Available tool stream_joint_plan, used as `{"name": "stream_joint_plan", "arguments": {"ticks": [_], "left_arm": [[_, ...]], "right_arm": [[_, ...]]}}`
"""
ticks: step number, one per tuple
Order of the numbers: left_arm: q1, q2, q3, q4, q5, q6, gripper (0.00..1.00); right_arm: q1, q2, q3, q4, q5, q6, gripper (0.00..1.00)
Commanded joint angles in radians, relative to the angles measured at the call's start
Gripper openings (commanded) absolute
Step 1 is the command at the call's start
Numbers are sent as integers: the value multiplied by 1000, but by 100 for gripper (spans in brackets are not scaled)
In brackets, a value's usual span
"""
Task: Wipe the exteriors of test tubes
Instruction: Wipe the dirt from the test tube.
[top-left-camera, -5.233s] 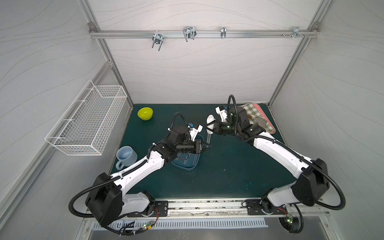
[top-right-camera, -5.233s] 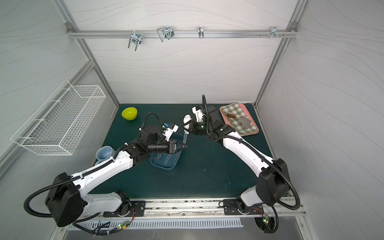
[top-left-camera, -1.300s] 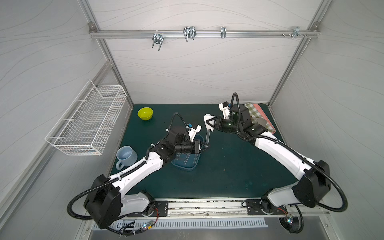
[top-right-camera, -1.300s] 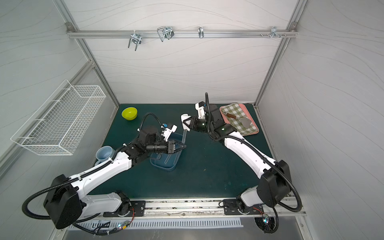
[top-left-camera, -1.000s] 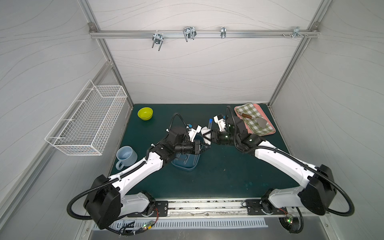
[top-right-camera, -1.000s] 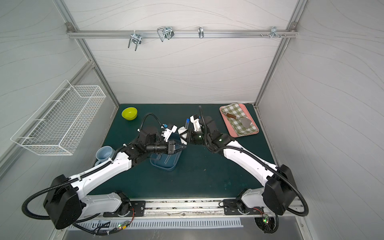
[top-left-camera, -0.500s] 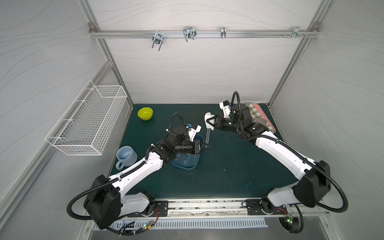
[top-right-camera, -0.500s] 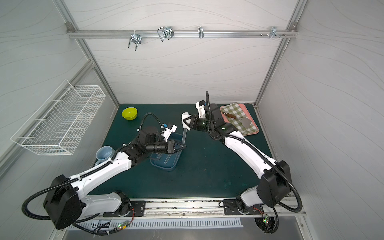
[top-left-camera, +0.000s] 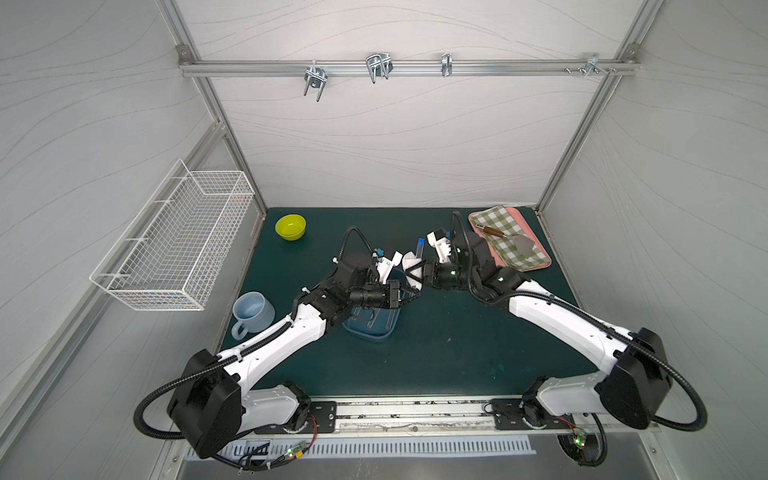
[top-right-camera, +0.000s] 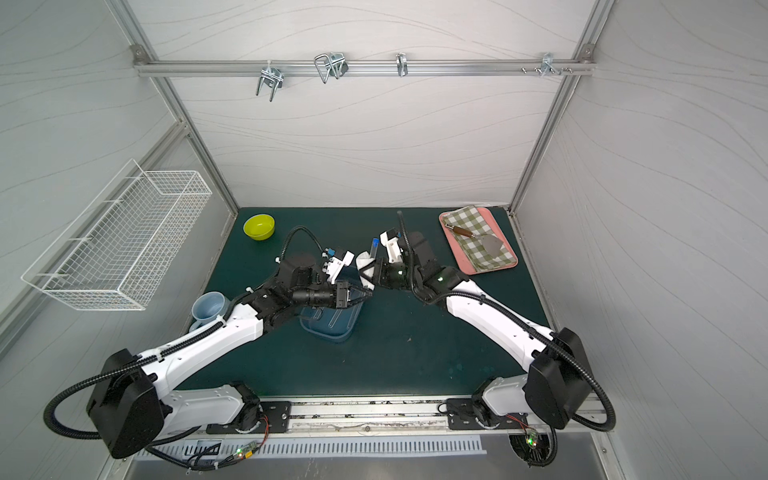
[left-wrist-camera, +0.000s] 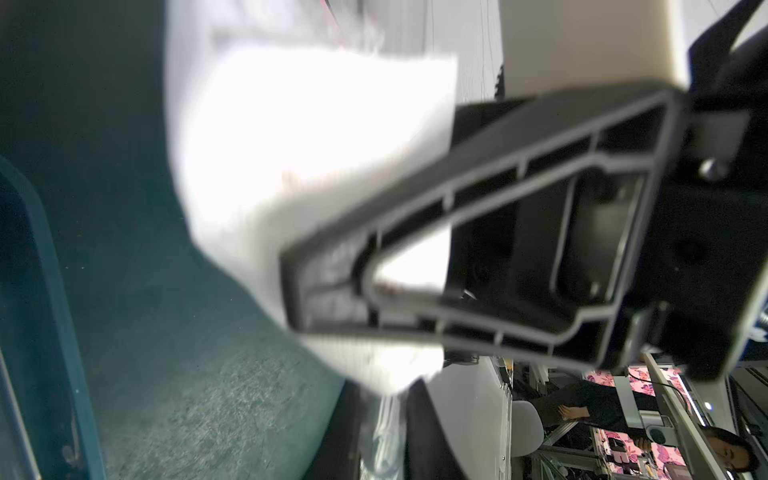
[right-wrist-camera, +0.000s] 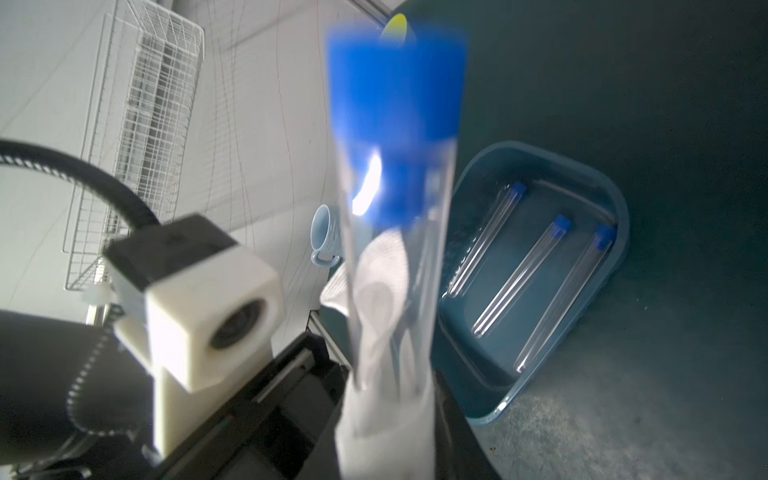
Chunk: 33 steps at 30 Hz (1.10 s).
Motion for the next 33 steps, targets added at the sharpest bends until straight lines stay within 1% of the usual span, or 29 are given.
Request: {"name": "stream_joint_plan", "arguments": {"ticks": [1, 4, 6, 13, 15, 18, 23, 26, 29, 33], "left_arm": [[6, -12, 18, 56, 5, 3, 10], [6, -12, 21, 57, 6, -1, 10], [6, -15, 19, 54, 3, 1, 10], [7, -10, 23, 56, 3, 2, 10], [7, -7, 24, 56, 4, 1, 10], [6, -4, 25, 56, 10, 0, 10], [6, -13, 17, 57, 6, -1, 10], [6, -20, 16, 56, 3, -1, 10], [7, -25, 14, 51, -2, 2, 10], [7, -20, 17, 49, -2, 4, 10]], "right_arm": [[-59, 50, 93, -7, -11, -46, 26], [-71, 73, 139, -27, -24, -67, 26], [-63, 63, 127, -22, -26, -61, 26], [30, -31, -53, 54, 28, 33, 26], [43, -38, -69, 61, 34, 42, 26], [26, -19, -37, 36, 46, 13, 26], [-61, 71, 93, 21, -25, -41, 26], [-83, 114, 146, 6, -51, -58, 26], [-70, 112, 129, 18, -60, -42, 26], [-6, 53, 38, 42, -15, -6, 26]]}}
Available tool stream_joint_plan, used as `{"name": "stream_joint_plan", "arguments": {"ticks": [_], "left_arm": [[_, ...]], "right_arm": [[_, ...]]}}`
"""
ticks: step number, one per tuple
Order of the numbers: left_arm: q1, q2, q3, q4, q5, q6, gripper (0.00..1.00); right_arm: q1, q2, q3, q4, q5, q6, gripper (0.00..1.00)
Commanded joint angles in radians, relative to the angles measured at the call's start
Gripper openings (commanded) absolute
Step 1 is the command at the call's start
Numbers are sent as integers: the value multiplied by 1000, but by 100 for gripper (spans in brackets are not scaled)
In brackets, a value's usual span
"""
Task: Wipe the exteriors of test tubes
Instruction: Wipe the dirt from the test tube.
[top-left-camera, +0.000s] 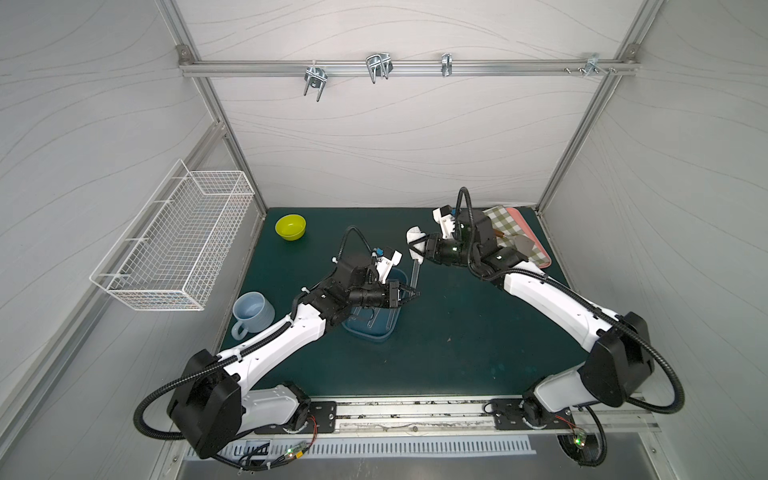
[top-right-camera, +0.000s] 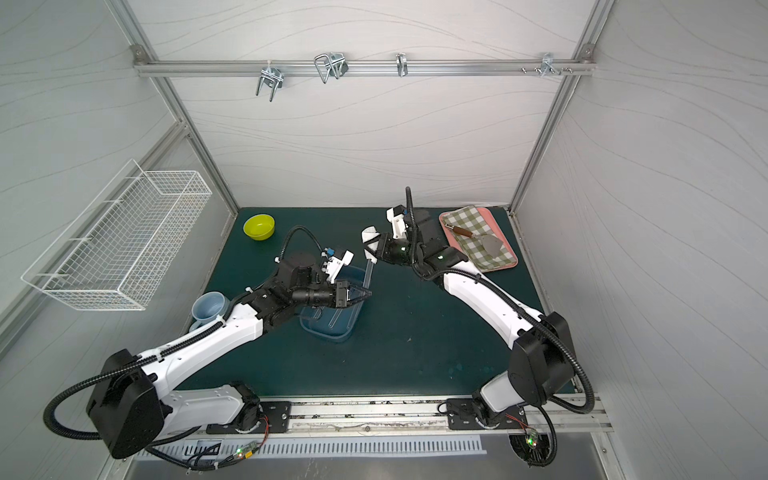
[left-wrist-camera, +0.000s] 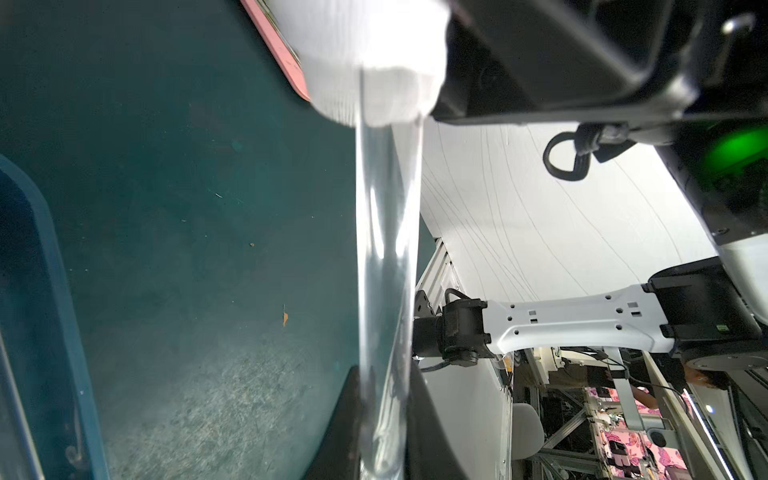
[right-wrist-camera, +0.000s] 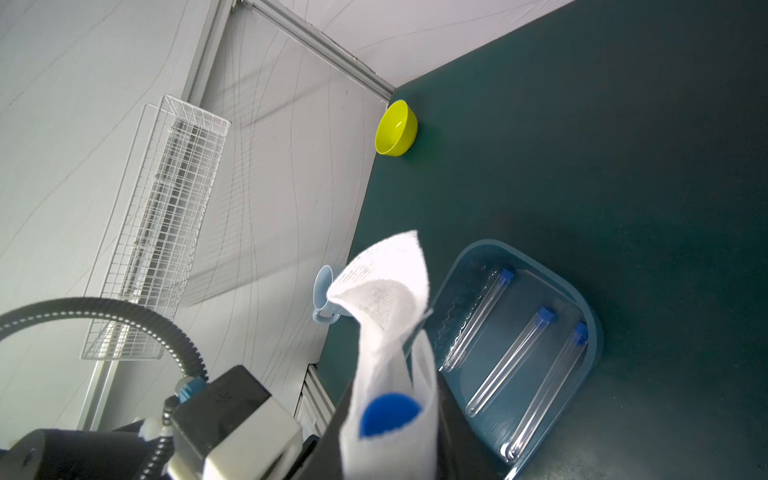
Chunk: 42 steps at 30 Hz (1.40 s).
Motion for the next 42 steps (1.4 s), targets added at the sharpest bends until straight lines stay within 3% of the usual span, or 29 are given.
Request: {"name": "stream_joint_plan", "arguments": {"ticks": [1, 6, 15, 25, 28, 36, 42], "left_arm": [[3, -16, 21, 50, 0, 5, 10], [4, -7, 22, 52, 4, 4, 10], [3, -17, 15, 57, 0, -4, 10], [4, -4, 31, 48, 4, 7, 10], [5, -4, 34, 50, 4, 7, 10], [5, -17, 25, 49, 0, 5, 10], [5, -24, 21, 46, -9, 7, 10]], "right_arm": [[60, -57, -81, 9, 24, 40, 26], [92, -97, -152, 23, 69, 61, 26], [-41, 22, 42, -21, -17, -22, 26], [106, -76, -152, 43, 57, 73, 26], [91, -79, -141, 22, 75, 52, 26], [-30, 43, 54, -23, -35, -23, 26], [23, 13, -14, -5, -26, 9, 25]]}}
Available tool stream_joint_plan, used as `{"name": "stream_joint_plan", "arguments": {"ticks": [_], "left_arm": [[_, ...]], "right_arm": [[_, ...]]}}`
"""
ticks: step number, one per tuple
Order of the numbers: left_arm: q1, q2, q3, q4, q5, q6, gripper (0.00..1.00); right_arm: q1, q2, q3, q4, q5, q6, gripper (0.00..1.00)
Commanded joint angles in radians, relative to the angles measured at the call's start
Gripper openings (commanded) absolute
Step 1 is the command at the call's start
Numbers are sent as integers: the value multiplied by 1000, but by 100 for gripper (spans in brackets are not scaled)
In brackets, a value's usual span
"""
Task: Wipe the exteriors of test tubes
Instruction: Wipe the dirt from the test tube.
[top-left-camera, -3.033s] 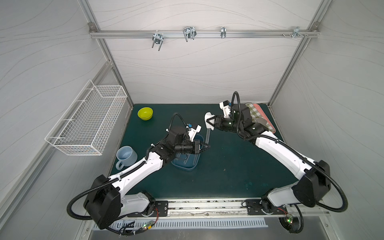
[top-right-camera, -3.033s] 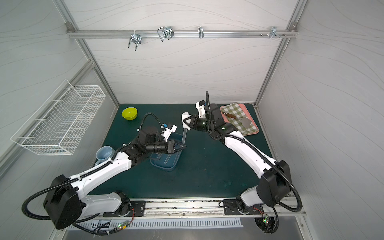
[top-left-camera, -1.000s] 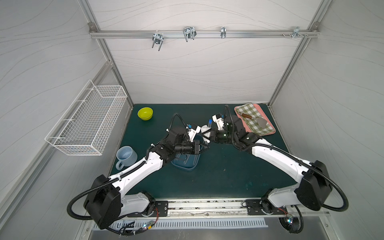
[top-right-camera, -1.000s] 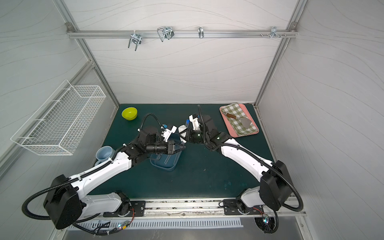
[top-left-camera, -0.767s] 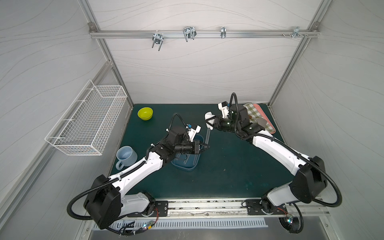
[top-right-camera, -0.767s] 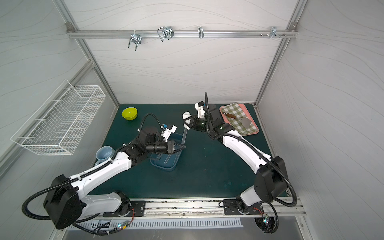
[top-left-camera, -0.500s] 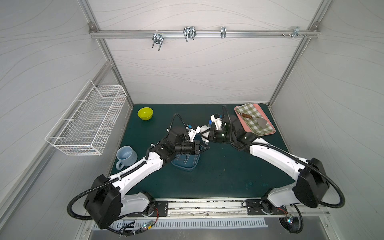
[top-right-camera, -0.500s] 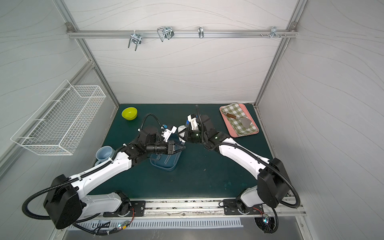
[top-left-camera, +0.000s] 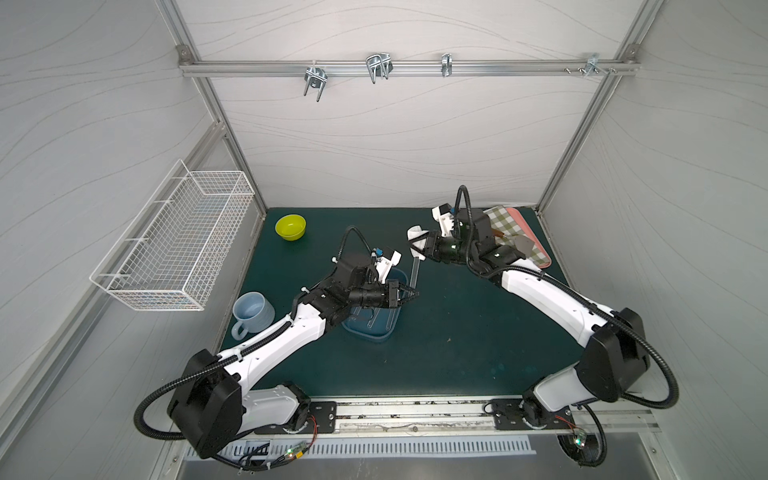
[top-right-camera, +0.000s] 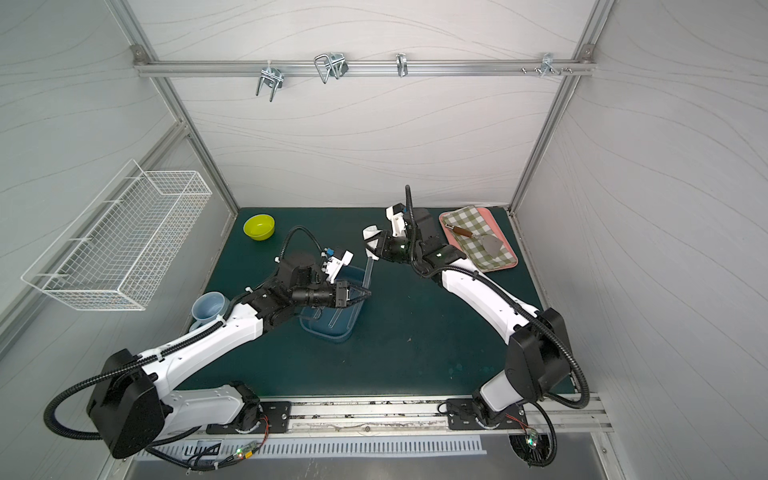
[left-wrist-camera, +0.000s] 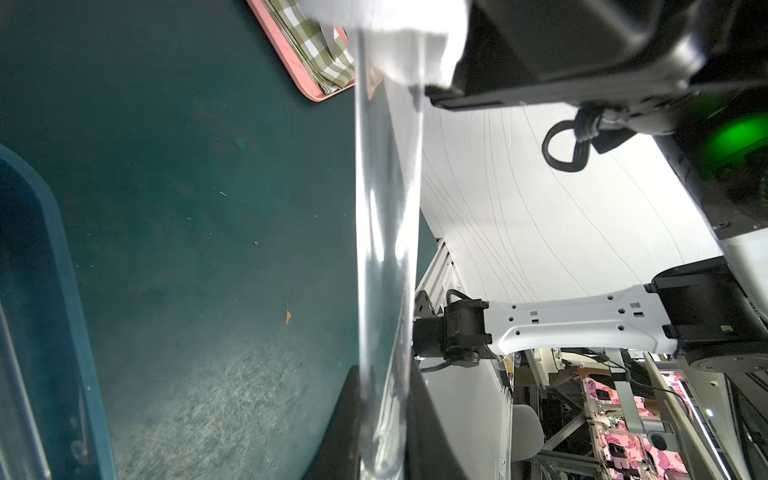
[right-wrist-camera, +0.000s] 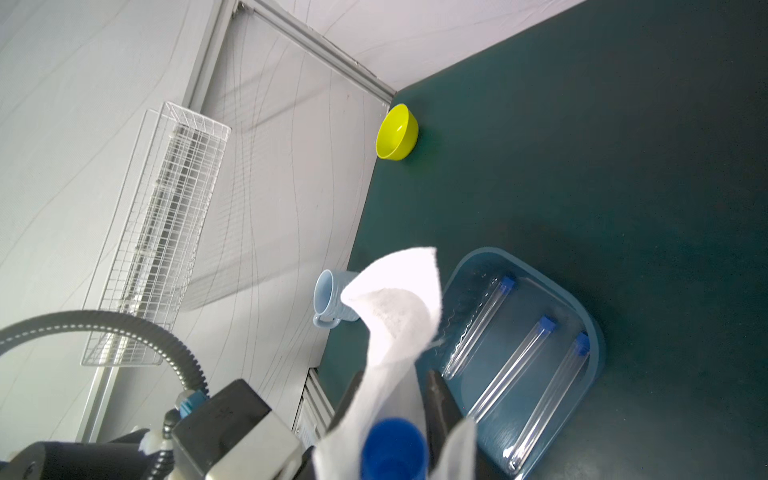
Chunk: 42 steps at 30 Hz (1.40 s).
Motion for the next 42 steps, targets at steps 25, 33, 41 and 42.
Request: {"name": "stream_joint_plan", "arguments": {"ticks": [25, 33, 41, 42], "left_arm": [[8, -20, 2, 88, -15, -29, 22], [11, -40, 17, 2, -41, -4, 35], [92, -195, 7, -141, -125, 37, 39], [110, -205, 22, -170, -125, 50, 39]], "right_arm": [[66, -107, -102, -54, 20, -11, 17], [41, -123, -111, -63, -14, -26, 17], [17, -137, -107, -159, -71, -81, 17], [20, -143, -116, -158, -80, -81, 17]]}}
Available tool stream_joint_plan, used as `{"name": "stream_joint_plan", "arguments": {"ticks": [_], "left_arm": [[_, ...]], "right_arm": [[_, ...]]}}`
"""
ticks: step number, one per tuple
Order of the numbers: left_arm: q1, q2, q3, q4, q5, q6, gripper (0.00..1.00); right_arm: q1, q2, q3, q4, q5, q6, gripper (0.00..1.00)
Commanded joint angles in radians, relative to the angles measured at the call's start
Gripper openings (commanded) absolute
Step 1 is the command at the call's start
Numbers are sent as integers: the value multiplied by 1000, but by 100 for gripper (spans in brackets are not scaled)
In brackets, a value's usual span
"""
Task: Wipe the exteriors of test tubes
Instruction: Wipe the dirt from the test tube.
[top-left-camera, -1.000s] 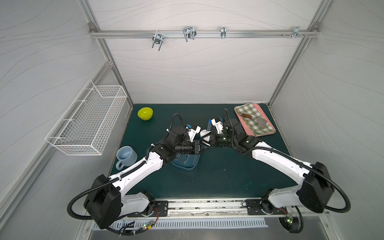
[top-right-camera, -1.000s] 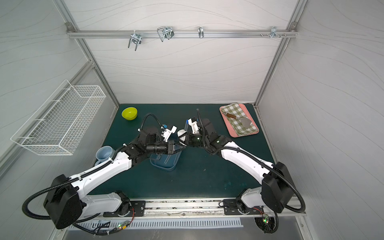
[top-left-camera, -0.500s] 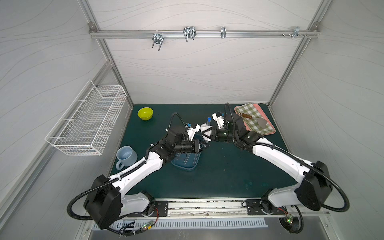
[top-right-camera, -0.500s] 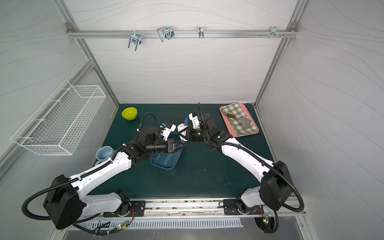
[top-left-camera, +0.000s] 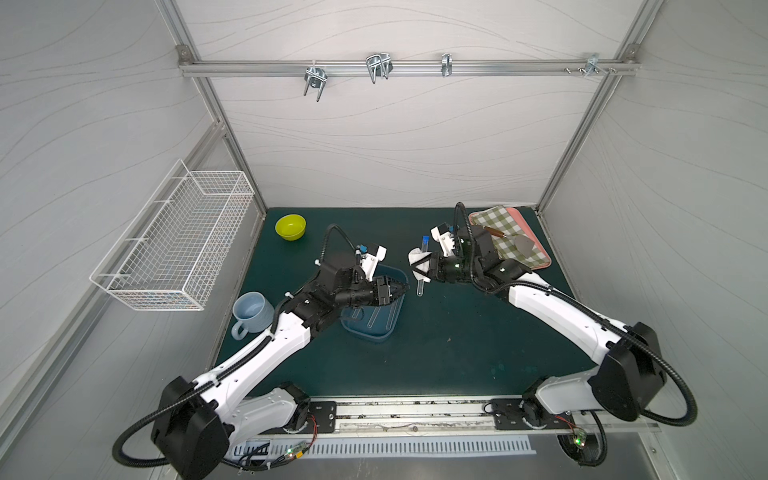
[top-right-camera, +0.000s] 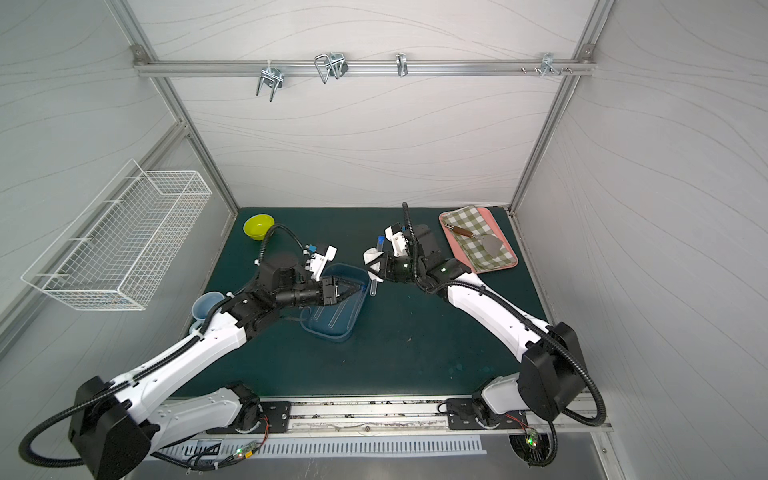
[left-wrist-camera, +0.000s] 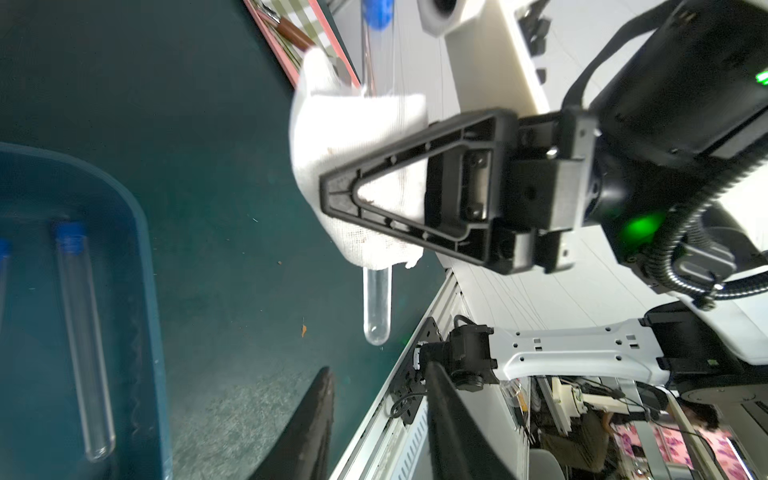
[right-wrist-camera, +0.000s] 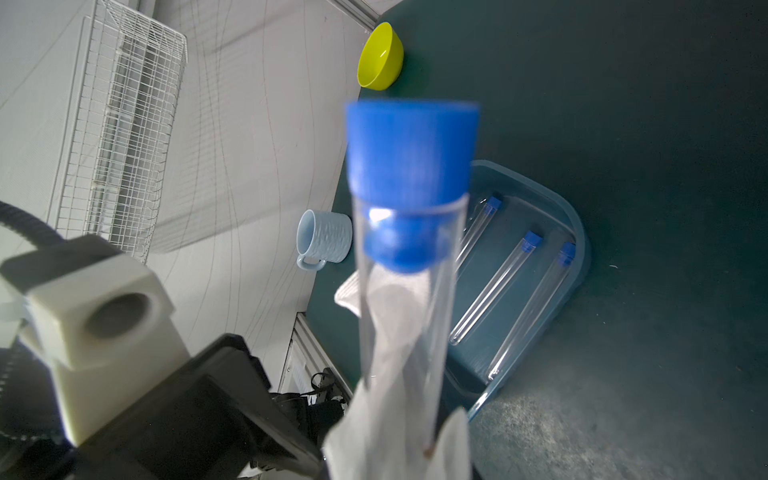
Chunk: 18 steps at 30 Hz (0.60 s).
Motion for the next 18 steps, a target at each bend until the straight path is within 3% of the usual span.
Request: {"name": "stream_joint_plan", "arguments": {"ticks": [1, 10, 18], "left_arm": [[51, -35, 49, -96, -32, 56, 40], [87, 53, 181, -167, 26, 136, 42], [87, 76, 174, -114, 68, 122, 42]], "right_arm": [[6, -41, -7, -44, -45, -26, 17], [82, -85, -80, -30, -59, -19, 17], [128, -102, -84, -30, -53, -23, 17]]}}
